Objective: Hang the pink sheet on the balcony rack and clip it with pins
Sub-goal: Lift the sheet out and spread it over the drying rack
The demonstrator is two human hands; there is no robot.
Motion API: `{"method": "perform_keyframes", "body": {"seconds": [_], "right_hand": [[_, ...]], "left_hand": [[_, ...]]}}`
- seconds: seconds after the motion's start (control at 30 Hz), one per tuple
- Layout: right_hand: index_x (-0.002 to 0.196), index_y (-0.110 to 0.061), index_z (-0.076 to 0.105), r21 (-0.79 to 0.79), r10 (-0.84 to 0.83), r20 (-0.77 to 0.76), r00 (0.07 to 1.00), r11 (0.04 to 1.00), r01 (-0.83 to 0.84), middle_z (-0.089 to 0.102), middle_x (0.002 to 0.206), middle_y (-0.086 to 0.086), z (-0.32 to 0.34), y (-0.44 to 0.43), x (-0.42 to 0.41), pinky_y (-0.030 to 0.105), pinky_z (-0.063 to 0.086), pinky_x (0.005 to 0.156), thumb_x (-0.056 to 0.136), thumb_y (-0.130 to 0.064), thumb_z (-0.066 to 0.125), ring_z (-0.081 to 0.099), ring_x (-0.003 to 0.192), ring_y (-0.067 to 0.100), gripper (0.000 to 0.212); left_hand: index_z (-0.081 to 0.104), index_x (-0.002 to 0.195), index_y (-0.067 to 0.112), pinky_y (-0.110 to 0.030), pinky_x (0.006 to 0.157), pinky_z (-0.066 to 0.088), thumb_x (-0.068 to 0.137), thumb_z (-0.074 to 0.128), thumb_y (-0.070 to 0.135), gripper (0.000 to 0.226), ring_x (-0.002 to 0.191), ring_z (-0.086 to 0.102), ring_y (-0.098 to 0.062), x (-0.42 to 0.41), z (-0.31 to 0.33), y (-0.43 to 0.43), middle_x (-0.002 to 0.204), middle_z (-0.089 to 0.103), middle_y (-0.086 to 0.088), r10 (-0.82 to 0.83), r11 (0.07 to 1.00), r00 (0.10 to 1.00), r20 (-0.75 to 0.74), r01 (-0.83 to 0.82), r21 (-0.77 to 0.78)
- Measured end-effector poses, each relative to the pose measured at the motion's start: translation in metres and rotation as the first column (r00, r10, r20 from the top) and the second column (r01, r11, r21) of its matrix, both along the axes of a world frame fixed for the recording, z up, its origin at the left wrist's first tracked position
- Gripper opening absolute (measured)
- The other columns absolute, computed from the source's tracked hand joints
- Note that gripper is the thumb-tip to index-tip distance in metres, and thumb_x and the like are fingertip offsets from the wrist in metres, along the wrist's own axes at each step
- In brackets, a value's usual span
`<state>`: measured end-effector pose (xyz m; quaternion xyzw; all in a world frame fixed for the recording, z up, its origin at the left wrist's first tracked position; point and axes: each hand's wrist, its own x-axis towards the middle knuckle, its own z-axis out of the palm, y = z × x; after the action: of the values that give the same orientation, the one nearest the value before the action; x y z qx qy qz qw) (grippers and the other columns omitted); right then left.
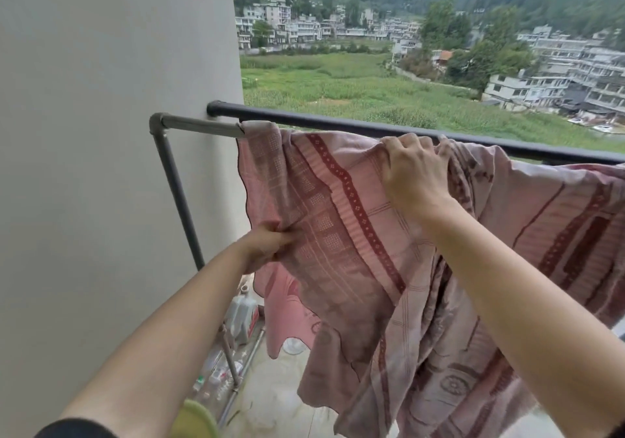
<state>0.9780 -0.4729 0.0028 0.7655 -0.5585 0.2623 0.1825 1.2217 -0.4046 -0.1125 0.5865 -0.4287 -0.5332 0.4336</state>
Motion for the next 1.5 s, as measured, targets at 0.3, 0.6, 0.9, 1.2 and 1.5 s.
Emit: {"method": "perform_keyframes", "body": {"seconds": [0.3, 0.6, 0.9, 1.2, 1.5], "right_hand": [[0.102, -0.012, 0.065, 0.14, 0.064, 0.155, 0.986, 0.986, -0.086, 0.067, 0.103, 0.013, 0.037, -0.014, 0.025, 0.045, 0.049, 0.086, 0.103, -0.034, 0.035, 0.06, 0.091, 0.03, 0.037], [0.124, -0.02, 0.065, 0.38, 0.41, 0.257, 0.875, 0.79, -0.481, 0.068, 0.119, 0.005, 0.086, -0.043, 0.086, 0.031, 0.052, 0.078, 0.103, -0.036, 0.049, 0.061, 0.091, 0.016, 0.031], [0.122, -0.01, 0.062, 0.649, 0.566, 0.115, 0.817, 0.579, -0.493, 0.07, 0.112, 0.012, 0.099, -0.082, 0.159, 0.046, 0.06, 0.085, 0.105, -0.043, 0.042, 0.071, 0.096, 0.027, 0.042], [0.11, -0.009, 0.072, 0.619, 0.648, -0.11, 0.754, 0.638, -0.459, 0.071, 0.1, 0.006, 0.09, -0.093, 0.224, 0.032, 0.059, 0.072, 0.096, -0.037, 0.059, 0.069, 0.082, 0.019, 0.034], [0.101, -0.024, 0.078, 0.356, 0.581, 0.336, 0.741, 0.65, -0.671, 0.074, 0.098, -0.006, 0.088, -0.093, 0.264, 0.035, 0.06, 0.078, 0.093, -0.034, 0.066, 0.066, 0.084, 0.014, 0.017]], "left_hand": [[0.071, 0.09, 0.011, -0.034, 0.069, 0.054, 0.078, 0.068, 0.012, 0.013, 0.074, 0.065, -0.023, 0.073, 0.144, -0.001, 0.082, 0.067, -0.011, 0.268, 0.817, 0.956, -0.121, -0.292, -0.497], [0.062, 0.079, 0.021, -0.032, 0.068, 0.04, 0.094, 0.056, 0.032, 0.02, 0.073, 0.048, -0.017, 0.1, 0.16, -0.031, 0.074, 0.051, -0.002, 0.572, 0.642, 0.82, 0.034, -0.421, -0.641], [0.069, 0.088, 0.02, -0.024, 0.067, 0.042, 0.093, 0.058, 0.041, 0.024, 0.072, 0.054, -0.008, 0.127, 0.083, -0.048, 0.079, 0.062, 0.009, 0.786, 0.563, 0.608, 0.114, -0.626, -0.54], [0.061, 0.081, 0.018, -0.024, 0.064, 0.043, 0.098, 0.051, 0.034, 0.025, 0.072, 0.053, -0.01, 0.146, 0.091, -0.064, 0.08, 0.06, 0.004, 0.861, 0.478, 0.489, 0.144, -0.676, -0.561], [0.056, 0.075, 0.009, -0.028, 0.056, 0.039, 0.095, 0.057, 0.038, 0.035, 0.058, 0.049, -0.014, 0.19, 0.142, -0.066, 0.067, 0.058, -0.002, 0.777, 0.527, 0.628, 0.034, -0.621, -0.58]]}}
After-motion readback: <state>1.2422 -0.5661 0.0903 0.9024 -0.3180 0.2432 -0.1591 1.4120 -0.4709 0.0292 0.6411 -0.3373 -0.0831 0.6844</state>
